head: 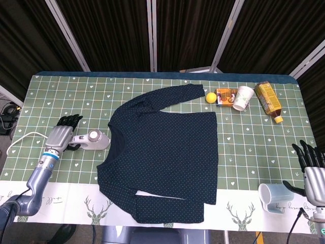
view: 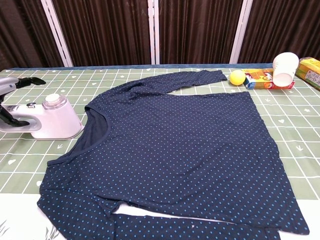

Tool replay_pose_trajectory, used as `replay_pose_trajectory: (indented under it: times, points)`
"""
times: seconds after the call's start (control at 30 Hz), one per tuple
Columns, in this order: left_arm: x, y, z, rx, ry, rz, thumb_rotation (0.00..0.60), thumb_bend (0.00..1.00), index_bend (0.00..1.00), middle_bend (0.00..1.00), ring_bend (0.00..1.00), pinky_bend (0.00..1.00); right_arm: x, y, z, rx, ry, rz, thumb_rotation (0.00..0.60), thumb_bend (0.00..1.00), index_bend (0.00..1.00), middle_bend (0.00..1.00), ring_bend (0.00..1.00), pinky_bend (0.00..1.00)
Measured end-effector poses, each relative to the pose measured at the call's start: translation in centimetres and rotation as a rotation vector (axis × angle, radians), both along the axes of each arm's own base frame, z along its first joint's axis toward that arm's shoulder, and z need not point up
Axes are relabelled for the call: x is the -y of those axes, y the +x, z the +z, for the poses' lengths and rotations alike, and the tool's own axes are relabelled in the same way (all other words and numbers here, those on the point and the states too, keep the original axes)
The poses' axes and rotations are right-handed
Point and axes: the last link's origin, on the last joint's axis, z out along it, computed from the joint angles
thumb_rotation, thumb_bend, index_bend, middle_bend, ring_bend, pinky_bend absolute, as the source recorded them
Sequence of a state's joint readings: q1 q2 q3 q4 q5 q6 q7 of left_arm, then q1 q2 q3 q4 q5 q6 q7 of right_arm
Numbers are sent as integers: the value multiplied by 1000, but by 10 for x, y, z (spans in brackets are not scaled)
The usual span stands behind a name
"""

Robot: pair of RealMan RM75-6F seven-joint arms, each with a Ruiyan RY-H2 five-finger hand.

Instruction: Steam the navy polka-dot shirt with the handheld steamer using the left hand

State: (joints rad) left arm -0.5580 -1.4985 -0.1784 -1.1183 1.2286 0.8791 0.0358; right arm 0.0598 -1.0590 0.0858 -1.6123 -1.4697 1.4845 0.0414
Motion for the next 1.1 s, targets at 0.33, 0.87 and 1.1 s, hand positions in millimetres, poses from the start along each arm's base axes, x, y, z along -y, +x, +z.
replay_pose_trajectory:
  times: [0.33,0.87,1.1]
  points:
    - [-8,1,-10,-8,33,-13,600,298,557,452,447,590,2,-2,-1,-1,4,-10,600,0,0,0,0,0]
    - [-8,-2,-9,-68,33,-28,600,720,985,849,814,1000,2,0,-5,-7,13,-5,600,0,0,0,0,0]
    - [-7,4,-4,-13,9,-55,600,734,985,871,845,1000,2,1,-5,-9,12,-6,600,0,0,0,0,0]
